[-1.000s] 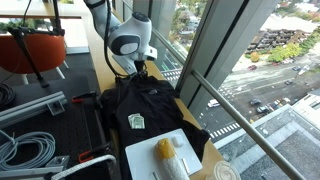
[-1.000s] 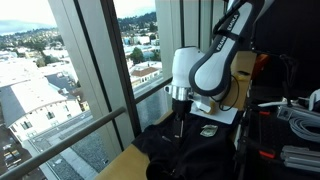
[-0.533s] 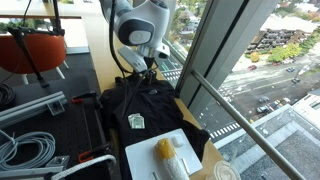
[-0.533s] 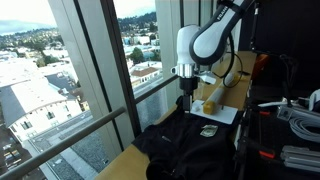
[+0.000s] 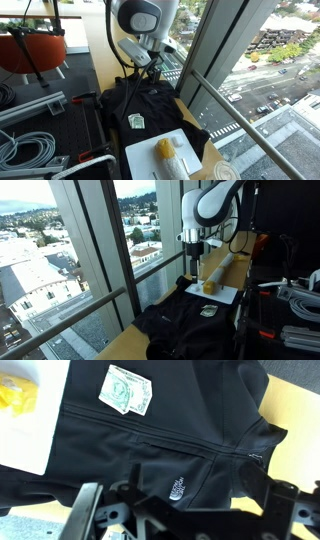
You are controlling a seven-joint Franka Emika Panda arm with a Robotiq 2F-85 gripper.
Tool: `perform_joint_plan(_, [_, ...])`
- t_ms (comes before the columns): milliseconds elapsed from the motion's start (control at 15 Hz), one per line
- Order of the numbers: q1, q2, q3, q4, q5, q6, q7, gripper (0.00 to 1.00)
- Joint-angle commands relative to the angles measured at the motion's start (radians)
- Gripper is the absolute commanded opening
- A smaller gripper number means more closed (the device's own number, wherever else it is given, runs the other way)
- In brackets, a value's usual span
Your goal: Close the zip of the jersey
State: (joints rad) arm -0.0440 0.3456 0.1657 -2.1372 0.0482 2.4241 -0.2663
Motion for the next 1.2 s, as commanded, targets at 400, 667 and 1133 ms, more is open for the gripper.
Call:
perform_joint_plan(400, [0.037, -0.096, -0.069, -0.087, -0.033, 0.000, 0.034, 1.00])
perform_joint_plan(667, [0.041, -0.120, -0.075, -0.110, -0.041, 0.000, 0.041, 1.00])
perform_joint_plan(1133, [0.041, -0.120, -0.075, -0.111, -0.041, 0.000, 0.042, 1.00])
